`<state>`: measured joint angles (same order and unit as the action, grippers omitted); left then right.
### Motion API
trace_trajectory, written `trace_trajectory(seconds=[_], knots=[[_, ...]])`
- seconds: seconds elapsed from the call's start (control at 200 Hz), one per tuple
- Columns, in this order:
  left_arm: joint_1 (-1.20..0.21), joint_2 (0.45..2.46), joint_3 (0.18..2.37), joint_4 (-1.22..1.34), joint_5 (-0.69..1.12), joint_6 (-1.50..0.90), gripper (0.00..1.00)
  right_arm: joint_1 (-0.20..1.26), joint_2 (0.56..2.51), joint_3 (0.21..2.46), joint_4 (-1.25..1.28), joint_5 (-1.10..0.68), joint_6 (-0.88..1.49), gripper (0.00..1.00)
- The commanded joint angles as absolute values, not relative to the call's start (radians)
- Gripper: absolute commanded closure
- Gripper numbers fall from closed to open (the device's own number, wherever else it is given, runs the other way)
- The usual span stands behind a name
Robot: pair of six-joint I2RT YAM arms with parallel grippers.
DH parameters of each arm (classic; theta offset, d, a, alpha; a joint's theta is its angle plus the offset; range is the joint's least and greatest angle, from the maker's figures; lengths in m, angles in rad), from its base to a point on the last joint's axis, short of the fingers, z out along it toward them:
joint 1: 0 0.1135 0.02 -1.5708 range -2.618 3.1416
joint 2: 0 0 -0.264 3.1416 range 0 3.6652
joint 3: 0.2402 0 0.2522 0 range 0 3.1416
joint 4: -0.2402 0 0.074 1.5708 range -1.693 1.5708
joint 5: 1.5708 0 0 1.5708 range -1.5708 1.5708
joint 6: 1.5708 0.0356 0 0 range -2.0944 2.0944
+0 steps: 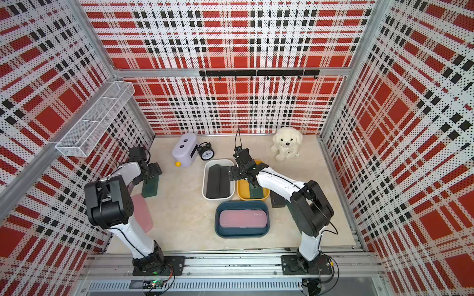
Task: Place the pencil cases by color into the storage box
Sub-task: Pick up the pencil case from the center of the board.
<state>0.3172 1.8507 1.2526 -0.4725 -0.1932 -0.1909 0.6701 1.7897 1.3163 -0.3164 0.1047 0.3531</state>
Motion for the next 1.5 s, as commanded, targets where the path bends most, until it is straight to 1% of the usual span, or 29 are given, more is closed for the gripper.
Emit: trace_trajectory(seconds=[0.0, 0.591, 0.907, 1.012, 1.102, 1.167, 1.207, 1.288, 1.493], knots=[[0.339, 1.885, 1.291, -0.493, -0.171, -0.157, 0.03, 0.667, 1.786, 1.339, -0.319, 0.109, 0.357, 0.06], [0.357, 2.000, 1.336, -0.489, -0.131, -0.147, 0.04, 0.666, 1.795, 1.347, -0.346, 0.147, 0.371, 0.06], [0.350, 2.028, 1.337, -0.491, -0.119, -0.149, 0.07, 0.667, 1.799, 1.350, -0.348, 0.151, 0.371, 0.06], [0.347, 2.030, 1.342, -0.497, -0.125, -0.154, 0.13, 0.667, 1.799, 1.348, -0.350, 0.153, 0.370, 0.06], [0.345, 2.023, 1.345, -0.504, -0.130, -0.159, 0.23, 0.666, 1.798, 1.347, -0.351, 0.156, 0.371, 0.06], [0.344, 2.012, 1.345, -0.505, -0.133, -0.161, 0.32, 0.666, 1.796, 1.345, -0.351, 0.158, 0.373, 0.06], [0.342, 2.003, 1.344, -0.505, -0.136, -0.164, 0.35, 0.667, 1.795, 1.344, -0.351, 0.158, 0.372, 0.06], [0.333, 1.981, 1.342, -0.506, -0.137, -0.166, 0.39, 0.667, 1.791, 1.339, -0.351, 0.164, 0.371, 0.06], [0.269, 1.945, 1.339, -0.506, -0.163, -0.180, 0.45, 0.666, 1.783, 1.328, -0.351, 0.177, 0.369, 0.06]])
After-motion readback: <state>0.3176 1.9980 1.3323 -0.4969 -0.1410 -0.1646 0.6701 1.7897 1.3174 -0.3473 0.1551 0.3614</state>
